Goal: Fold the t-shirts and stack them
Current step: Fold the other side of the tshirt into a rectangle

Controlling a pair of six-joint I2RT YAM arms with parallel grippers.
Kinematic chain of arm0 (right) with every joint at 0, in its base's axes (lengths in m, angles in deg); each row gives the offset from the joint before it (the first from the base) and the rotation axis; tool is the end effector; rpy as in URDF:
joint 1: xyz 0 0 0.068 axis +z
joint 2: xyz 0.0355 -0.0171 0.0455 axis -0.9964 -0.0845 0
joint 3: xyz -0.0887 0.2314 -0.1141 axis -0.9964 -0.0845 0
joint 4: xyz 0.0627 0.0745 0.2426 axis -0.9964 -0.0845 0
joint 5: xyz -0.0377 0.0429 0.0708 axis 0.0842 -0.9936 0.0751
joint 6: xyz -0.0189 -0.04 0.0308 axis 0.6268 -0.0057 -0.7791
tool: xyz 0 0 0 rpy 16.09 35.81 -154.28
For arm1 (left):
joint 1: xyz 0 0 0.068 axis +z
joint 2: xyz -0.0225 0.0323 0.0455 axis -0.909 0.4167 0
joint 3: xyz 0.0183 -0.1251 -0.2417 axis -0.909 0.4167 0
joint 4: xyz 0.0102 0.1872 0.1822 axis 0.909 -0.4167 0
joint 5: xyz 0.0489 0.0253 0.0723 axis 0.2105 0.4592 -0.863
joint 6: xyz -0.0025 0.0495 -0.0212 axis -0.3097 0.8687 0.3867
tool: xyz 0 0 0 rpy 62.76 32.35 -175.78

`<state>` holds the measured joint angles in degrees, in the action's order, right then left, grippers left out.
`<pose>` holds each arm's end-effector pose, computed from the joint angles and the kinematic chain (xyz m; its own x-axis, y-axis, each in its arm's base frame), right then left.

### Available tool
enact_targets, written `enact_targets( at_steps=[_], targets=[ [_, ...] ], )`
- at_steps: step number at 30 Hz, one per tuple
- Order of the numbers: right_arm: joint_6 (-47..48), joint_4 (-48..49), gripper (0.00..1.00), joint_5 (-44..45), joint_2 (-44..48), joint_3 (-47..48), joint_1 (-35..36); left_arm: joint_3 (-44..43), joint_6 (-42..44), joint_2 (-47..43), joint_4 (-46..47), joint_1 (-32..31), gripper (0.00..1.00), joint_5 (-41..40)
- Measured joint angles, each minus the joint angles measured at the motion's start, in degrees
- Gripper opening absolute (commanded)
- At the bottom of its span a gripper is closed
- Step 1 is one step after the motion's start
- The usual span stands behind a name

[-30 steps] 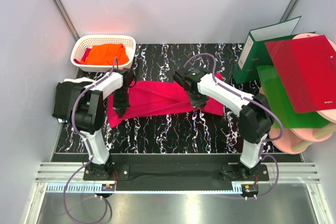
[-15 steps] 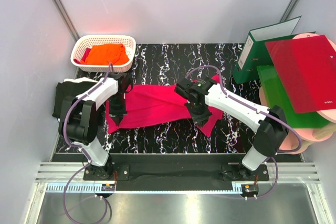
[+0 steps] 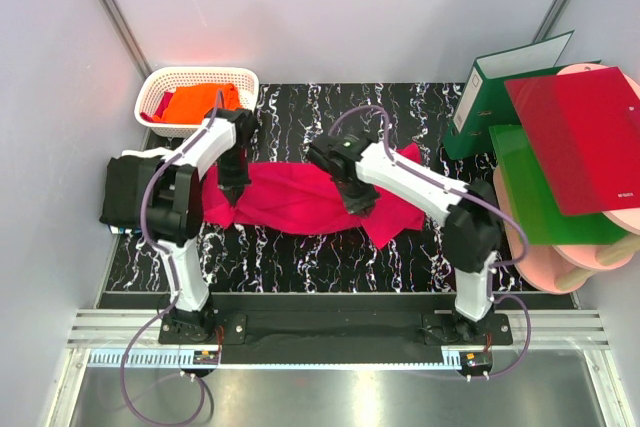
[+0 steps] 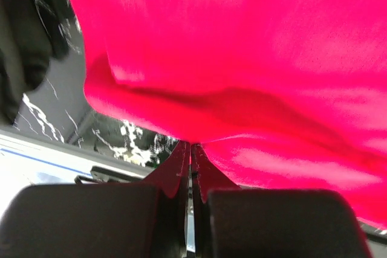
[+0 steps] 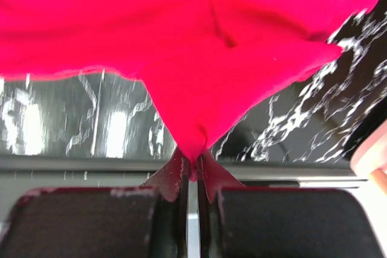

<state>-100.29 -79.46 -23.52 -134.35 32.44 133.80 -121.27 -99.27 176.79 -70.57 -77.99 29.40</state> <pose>0.2462 0.2656 0.2726 -0.8968 -0.4147 -0.1542 -0.3791 0.8999 -0.2157 0.3434 -0.0701 0.2118 -0.9814 -0.1915 0.0163 -0.1839 0.9605 0.2088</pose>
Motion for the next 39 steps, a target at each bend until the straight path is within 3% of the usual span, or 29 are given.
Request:
enact_targets(
  at_steps=[6, 9, 10, 13, 14, 16, 17, 18, 24, 25, 26, 27, 28, 29, 30, 31, 39],
  targets=[
    [0.0, 0.5, 0.0, 6.6, -8.2, 6.2, -0.8, -10.0, -0.4, 8.2, -1.7, 0.8, 0.07, -3.5],
    [-0.1, 0.5, 0.0, 9.4, -10.0, 6.6, -1.9, -12.2, -0.4, 10.3, -2.5, 1.6, 0.17, -5.1],
    [-0.3, 0.5, 0.0, 10.5, -10.7, 6.6, -2.5, -12.4, -0.4, 10.7, -2.5, 2.1, 0.25, -5.5],
    [-0.7, 0.3, 0.0, 13.0, -12.9, 7.6, -4.5, -12.5, -0.5, 11.3, -2.9, 3.7, 0.34, -6.4],
    [-0.9, 0.3, 0.0, 14.3, -13.9, 8.4, -5.4, -12.5, -0.7, 11.5, -2.8, 4.5, 0.42, -6.5],
    [-1.1, -0.1, 0.0, 16.4, -15.9, 10.4, -6.6, -12.5, -0.5, 12.0, -2.7, 5.7, 0.7, -6.6],
    [-1.2, 0.0, 0.0, 17.3, -16.8, 11.4, -7.1, -12.5, -0.4, 12.2, -2.6, 6.3, 0.94, -6.5],
    [-1.3, -0.1, 0.0, 18.4, -17.9, 12.7, -7.6, -12.5, -0.4, 12.4, -2.6, 6.8, 0.99, -6.6],
    [-1.4, -0.4, 0.01, 24.2, -23.5, 22.4, -8.4, -12.7, 0.3, 12.6, -2.3, 7.3, 0.99, -6.8],
    [-1.4, -0.4, 0.05, 25.4, -24.2, 24.2, -8.5, -12.7, 0.6, 12.6, -2.2, 7.1, 0.99, -6.8],
    [-1.4, -0.4, 0.27, 26.8, -24.9, 25.7, -8.5, -12.7, 0.9, 12.6, -2.2, 7.1, 0.99, -6.7],
    [-1.4, -0.4, 0.3, 28.0, -25.6, 27.2, -8.5, -12.8, 1.3, 12.6, -2.2, 7.0, 0.99, -6.6],
    [-1.4, -0.4, 0.43, 29.1, -26.4, 28.6, -8.7, -12.8, 1.7, 12.6, -2.2, 7.0, 0.99, -6.4],
    [-1.3, -0.2, 0.77, 30.1, -27.2, 29.7, -8.9, -12.8, 2.0, 12.6, -2.2, 6.8, 0.99, -6.2],
    [-1.5, 0.0, 0.95, 30.7, -27.7, 30.1, -9.0, -12.8, 2.3, 12.5, -2.2, 6.7, 0.99, -6.0],
    [-1.7, 0.2, 1.0, 31.5, -28.2, 30.2, -9.4, -12.8, 2.8, 12.3, -2.1, 6.4, 0.99, -5.8],
    [-2.9, 0.5, 0.98, 30.4, -24.5, 22.3, -11.0, -11.2, 4.2, 4.5, -1.0, 4.8, 0.99, -5.2]
  ],
)
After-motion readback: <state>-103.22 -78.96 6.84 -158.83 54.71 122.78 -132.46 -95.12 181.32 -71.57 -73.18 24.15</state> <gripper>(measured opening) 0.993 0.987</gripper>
